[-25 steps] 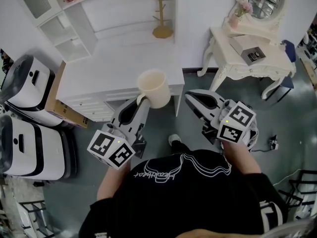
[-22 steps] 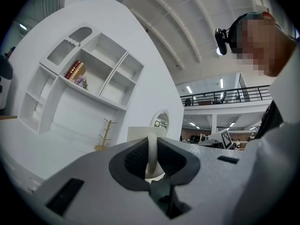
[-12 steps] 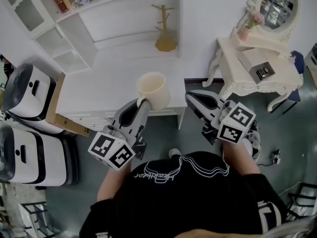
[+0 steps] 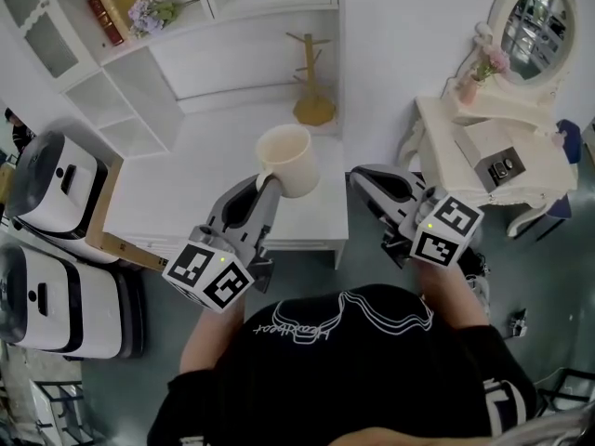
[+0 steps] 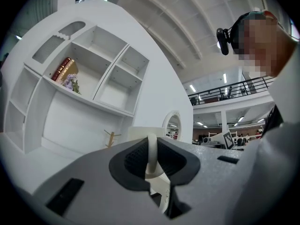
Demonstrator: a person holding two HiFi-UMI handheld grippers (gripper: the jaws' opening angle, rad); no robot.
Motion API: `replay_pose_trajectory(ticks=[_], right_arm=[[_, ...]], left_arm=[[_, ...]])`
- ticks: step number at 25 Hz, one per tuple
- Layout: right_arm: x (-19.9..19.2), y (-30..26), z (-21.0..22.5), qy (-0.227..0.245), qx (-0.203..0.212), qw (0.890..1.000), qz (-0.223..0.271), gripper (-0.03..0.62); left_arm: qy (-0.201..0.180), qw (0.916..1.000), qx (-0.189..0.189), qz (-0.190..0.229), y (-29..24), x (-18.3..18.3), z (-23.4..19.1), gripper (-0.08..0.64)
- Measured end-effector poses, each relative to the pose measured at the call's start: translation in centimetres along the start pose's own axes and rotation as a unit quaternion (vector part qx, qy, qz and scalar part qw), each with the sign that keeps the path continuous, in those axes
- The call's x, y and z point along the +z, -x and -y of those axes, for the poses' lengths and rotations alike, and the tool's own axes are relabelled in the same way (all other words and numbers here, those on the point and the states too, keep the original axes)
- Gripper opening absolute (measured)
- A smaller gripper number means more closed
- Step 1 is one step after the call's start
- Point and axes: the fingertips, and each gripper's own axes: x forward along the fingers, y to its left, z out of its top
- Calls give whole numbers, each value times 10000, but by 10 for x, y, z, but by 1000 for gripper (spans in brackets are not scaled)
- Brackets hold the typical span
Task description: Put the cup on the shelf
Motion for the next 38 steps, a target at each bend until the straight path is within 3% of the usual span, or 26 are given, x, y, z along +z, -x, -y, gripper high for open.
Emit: replay_pose_trajectory(ticks=[13, 27, 38], right_arm=[[5, -28, 41, 25, -67, 10000, -40, 6], [27, -80, 101, 43, -294, 9995, 118, 6], [33, -99, 139, 100, -588, 9981, 122, 6]], left_arm=[[-251, 9994, 33, 239, -48, 49, -45, 43], [-403, 9979, -72, 503, -113, 124, -114, 43], [-1168, 9903, -291, 691, -170, 178, -136, 43]])
